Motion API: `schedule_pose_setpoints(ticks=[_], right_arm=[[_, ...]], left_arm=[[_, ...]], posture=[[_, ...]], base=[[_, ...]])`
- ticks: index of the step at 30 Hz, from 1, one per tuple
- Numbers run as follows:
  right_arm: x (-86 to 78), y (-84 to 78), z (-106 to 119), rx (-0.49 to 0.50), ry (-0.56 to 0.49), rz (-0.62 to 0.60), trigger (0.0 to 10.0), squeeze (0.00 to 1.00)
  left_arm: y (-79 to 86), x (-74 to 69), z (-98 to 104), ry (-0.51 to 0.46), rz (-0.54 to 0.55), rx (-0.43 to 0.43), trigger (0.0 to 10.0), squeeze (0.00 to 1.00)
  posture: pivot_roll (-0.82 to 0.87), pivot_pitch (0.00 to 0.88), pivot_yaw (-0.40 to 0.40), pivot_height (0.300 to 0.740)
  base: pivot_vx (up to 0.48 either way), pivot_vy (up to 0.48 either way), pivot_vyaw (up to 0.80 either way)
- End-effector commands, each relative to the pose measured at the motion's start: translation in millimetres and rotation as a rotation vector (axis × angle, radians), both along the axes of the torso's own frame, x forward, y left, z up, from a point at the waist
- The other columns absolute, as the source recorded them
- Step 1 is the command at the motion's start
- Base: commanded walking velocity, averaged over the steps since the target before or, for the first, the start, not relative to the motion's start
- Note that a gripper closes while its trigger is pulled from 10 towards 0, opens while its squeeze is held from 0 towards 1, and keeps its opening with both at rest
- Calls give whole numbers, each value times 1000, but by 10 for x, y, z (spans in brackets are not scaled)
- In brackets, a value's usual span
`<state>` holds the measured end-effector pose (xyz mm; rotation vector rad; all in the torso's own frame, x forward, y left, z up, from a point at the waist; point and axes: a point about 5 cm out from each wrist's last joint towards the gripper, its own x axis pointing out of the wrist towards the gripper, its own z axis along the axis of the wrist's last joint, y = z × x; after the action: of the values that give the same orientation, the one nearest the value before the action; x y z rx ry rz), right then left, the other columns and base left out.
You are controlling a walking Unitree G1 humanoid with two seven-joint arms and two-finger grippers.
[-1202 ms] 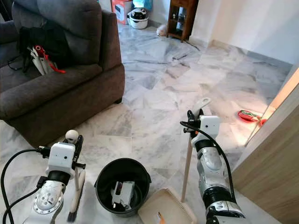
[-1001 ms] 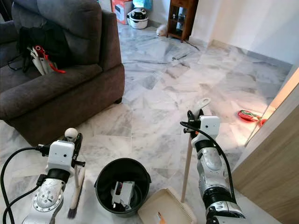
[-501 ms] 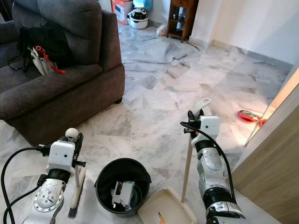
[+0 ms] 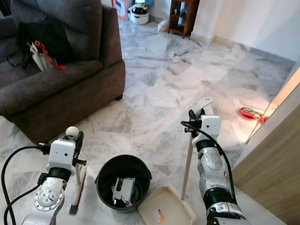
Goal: Sweep floor
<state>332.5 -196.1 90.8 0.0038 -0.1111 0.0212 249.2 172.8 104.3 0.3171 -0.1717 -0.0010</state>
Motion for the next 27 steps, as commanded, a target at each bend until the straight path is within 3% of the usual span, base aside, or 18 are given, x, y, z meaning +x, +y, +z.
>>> schedule_pose_setpoints(ticks=[1, 27], right_arm=[[17, 46, 83, 5, -52, 12, 10000, 0], [10, 29, 74, 2, -43, 7, 10000, 0]], left_arm=[[14, 0, 60, -37, -3, 19, 10000, 0], [-1, 7, 54, -40, -3, 13, 10000, 0]], posture=[[117, 24, -20, 740], [112, 26, -22, 740]], base=[[-296, 0, 0], [-274, 0, 0]])
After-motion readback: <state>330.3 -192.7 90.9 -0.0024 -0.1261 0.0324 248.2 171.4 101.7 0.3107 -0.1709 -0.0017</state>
